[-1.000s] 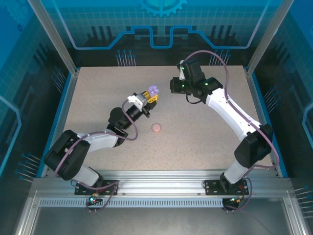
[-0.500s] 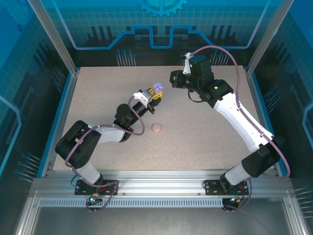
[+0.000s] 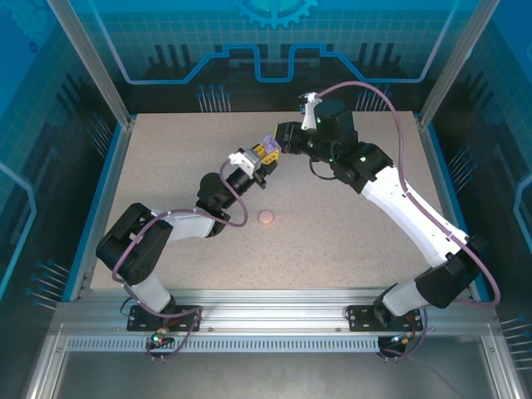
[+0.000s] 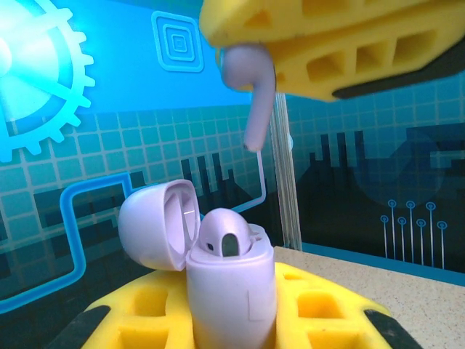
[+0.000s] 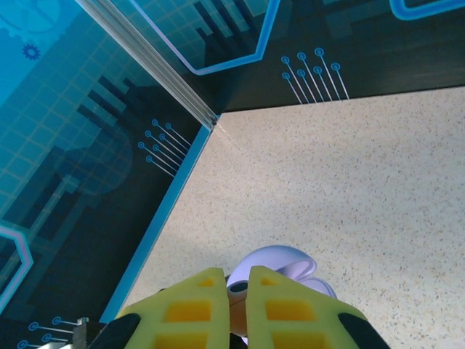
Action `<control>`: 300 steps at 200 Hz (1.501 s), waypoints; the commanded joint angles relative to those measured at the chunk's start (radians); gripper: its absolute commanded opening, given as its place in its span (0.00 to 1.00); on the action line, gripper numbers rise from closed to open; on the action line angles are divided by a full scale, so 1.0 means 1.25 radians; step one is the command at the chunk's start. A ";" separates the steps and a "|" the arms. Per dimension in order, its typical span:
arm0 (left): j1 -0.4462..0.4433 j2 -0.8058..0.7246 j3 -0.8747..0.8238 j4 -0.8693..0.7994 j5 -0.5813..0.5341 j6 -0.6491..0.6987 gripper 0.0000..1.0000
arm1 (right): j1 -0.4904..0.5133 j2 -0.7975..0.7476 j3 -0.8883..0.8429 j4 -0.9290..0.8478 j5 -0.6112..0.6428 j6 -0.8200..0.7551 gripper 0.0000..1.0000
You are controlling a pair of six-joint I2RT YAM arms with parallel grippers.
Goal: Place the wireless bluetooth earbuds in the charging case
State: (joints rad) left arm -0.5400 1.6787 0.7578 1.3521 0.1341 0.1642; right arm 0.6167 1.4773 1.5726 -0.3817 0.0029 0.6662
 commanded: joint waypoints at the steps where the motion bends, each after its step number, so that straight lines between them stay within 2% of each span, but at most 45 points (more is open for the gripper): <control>1: -0.006 0.006 0.025 0.037 -0.006 0.014 0.00 | 0.012 -0.026 -0.019 0.038 0.014 0.019 0.09; 267: -0.018 0.001 0.042 0.037 -0.009 0.022 0.00 | 0.026 -0.018 -0.117 0.062 0.015 0.058 0.07; 300: -0.019 0.000 0.042 0.036 -0.008 0.020 0.00 | 0.029 -0.026 -0.121 0.059 0.023 0.060 0.11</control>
State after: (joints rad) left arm -0.5522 1.6825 0.7727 1.3277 0.1268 0.1677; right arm 0.6239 1.4597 1.4406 -0.2737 0.0277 0.7265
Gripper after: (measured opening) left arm 0.216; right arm 0.105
